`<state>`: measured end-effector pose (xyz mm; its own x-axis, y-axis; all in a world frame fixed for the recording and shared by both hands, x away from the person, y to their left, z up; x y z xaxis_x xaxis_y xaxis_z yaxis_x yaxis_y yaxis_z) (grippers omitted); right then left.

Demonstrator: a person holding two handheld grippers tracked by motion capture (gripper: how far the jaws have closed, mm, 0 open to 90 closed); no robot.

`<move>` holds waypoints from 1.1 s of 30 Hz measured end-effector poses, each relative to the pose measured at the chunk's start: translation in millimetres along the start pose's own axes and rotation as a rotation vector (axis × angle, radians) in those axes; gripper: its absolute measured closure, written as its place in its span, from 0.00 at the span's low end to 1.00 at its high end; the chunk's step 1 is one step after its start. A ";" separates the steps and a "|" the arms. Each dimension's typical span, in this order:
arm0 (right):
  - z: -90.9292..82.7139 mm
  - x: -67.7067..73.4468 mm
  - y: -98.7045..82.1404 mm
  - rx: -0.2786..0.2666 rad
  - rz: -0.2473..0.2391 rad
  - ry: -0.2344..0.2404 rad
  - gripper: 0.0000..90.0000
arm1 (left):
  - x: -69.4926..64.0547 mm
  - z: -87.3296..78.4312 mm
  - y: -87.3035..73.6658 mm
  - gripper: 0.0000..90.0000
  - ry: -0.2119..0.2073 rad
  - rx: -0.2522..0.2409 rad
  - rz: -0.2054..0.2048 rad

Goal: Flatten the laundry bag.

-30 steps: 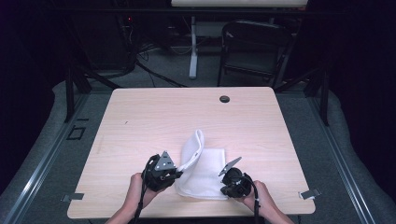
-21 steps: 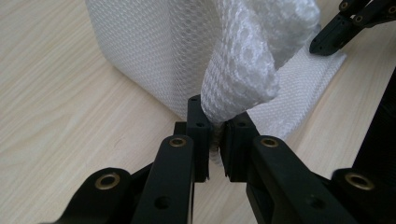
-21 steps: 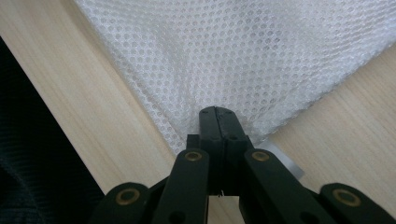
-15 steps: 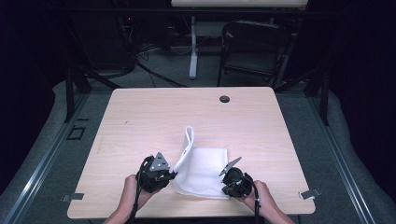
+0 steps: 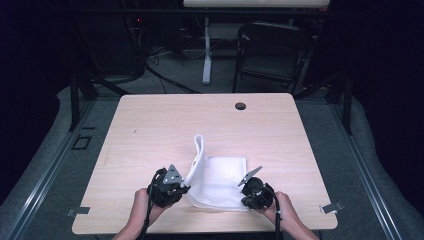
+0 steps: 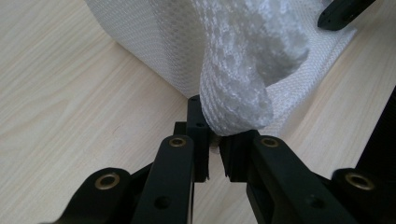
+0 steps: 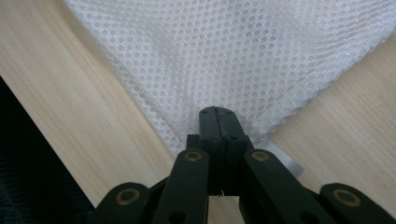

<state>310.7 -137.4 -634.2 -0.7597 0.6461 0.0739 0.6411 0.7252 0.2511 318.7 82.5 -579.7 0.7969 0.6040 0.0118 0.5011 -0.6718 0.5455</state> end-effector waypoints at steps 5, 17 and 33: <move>0.0 -0.8 -0.2 0.002 -0.003 -0.004 1.00 | -0.7 1.3 -1.8 0.92 0.003 0.012 -0.003; -0.1 -1.0 -0.2 0.005 0.000 -0.006 1.00 | 2.8 1.1 -14.0 0.92 -0.027 0.034 -0.051; -0.1 -0.9 -0.7 0.003 0.008 -0.006 1.00 | 8.7 0.9 -28.0 0.89 -0.036 0.079 -0.095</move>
Point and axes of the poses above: each handheld gripper's, and its own axes: z roughly forward along the jaws, y roughly out of its top, x roughly to its left, the point moved 9 cm from there along z, roughly forward along the jaws, and after that the axes turned 7 degrees about x, right-handed, at the moved point
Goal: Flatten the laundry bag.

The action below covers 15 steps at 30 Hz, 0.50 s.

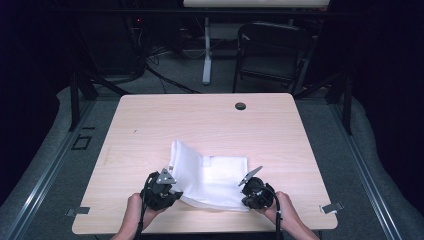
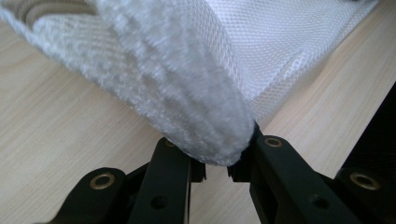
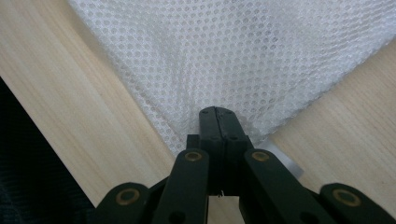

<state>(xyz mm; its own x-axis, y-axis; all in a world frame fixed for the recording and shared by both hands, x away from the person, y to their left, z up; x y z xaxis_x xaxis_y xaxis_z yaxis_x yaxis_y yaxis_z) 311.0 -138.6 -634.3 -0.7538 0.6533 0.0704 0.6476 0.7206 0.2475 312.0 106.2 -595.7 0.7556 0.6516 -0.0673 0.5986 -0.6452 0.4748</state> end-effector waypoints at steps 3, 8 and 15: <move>-0.1 0.0 0.0 0.000 0.001 0.001 1.00 | 0.5 -1.3 -2.1 0.87 -0.007 0.007 0.000; 0.0 0.1 0.1 -0.002 -0.003 0.016 1.00 | 4.5 -5.4 -10.9 0.74 -0.018 0.034 -0.007; -0.4 -1.4 -0.1 0.001 -0.010 0.017 1.00 | 20.4 -16.9 -28.8 0.43 0.003 0.059 -0.084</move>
Point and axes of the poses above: each handheld gripper's, and its own axes: z roughly forward along the jaws, y roughly out of its top, x roughly to its left, the point moved 9 cm from there along z, roughly forward along the jaws, and after that the axes turned 7 degrees about x, right-handed, at the moved point
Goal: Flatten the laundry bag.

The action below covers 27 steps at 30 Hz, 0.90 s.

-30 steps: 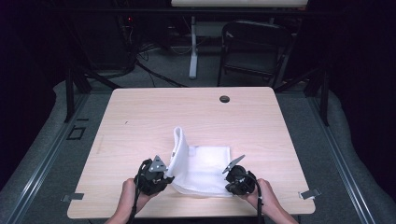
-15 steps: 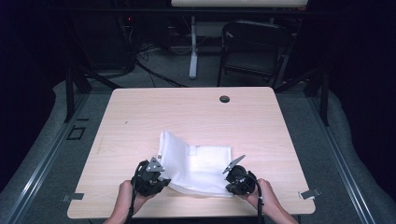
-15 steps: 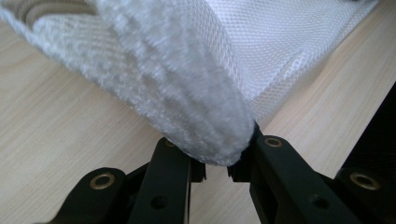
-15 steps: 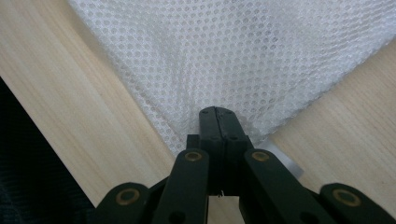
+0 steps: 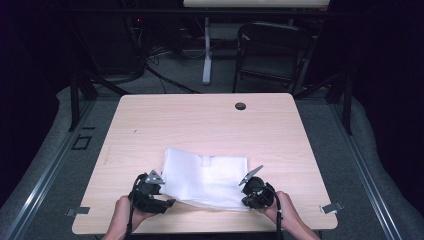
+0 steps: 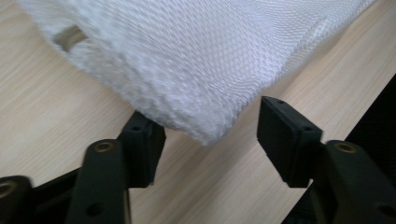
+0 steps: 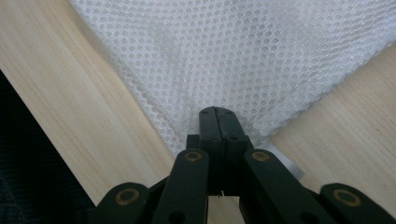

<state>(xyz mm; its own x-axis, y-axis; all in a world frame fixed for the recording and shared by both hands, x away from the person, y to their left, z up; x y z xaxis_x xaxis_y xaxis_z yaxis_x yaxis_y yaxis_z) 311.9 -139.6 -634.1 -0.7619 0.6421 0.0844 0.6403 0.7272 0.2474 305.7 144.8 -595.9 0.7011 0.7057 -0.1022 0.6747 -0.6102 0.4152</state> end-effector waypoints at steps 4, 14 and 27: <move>0.2 0.5 0.6 -0.005 0.006 0.011 1.00 | 11.6 -9.3 -9.3 0.33 0.017 -0.021 -0.054; -20.4 -4.9 8.5 -0.112 -0.007 0.020 0.73 | 7.4 -19.5 9.5 0.20 0.031 -0.122 -0.040; -19.1 7.8 12.0 -0.124 -0.099 0.011 0.57 | -17.3 6.5 41.5 0.17 -0.029 -0.114 0.103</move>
Point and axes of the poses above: each handheld gripper's, and its own axes: z roughly forward along the jaws, y roughly out of its top, x roughly to its left, the point moved 9 cm from there along z, roughly forward along the jaws, and after that the axes turned 7 degrees about x, right-handed, at the moved point
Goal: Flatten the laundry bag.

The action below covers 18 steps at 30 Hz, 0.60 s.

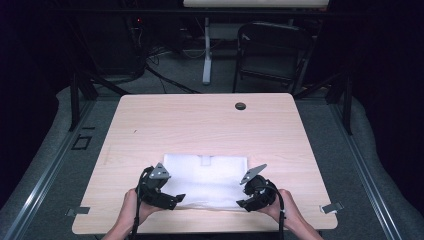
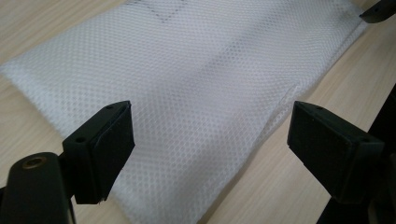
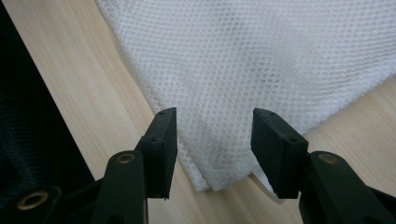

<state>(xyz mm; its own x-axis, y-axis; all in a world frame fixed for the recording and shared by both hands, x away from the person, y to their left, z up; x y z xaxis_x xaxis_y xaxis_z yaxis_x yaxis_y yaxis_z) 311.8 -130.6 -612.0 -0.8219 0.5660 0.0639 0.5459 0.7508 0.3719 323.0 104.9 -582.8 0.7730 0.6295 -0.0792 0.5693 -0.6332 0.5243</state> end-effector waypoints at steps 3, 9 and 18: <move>3.5 2.3 0.7 0.018 -0.017 -0.003 0.59 | -3.1 7.3 5.6 0.17 -0.001 0.006 0.027; 11.2 6.9 1.1 0.035 -0.042 -0.001 0.60 | -9.2 20.9 11.3 0.17 -0.030 0.020 0.050; 22.0 5.8 -3.4 0.090 -0.054 -0.029 0.74 | -18.4 42.4 12.6 0.18 -0.079 0.082 0.099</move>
<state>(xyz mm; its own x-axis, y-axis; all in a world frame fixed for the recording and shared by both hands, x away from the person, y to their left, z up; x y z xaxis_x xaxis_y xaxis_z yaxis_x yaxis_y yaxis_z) 308.8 -122.3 -633.3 -0.8462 0.5325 0.0191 0.5144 0.8071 0.2897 327.8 66.2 -610.6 0.8444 0.5266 -0.0983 0.5074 -0.7273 0.4623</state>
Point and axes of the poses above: each handheld gripper's, and its own axes: z roughly forward along the jaws, y roughly out of its top, x roughly to its left, the point moved 9 cm from there along z, roughly forward along the jaws, and after that the axes turned 7 degrees about x, right-handed, at the moved point
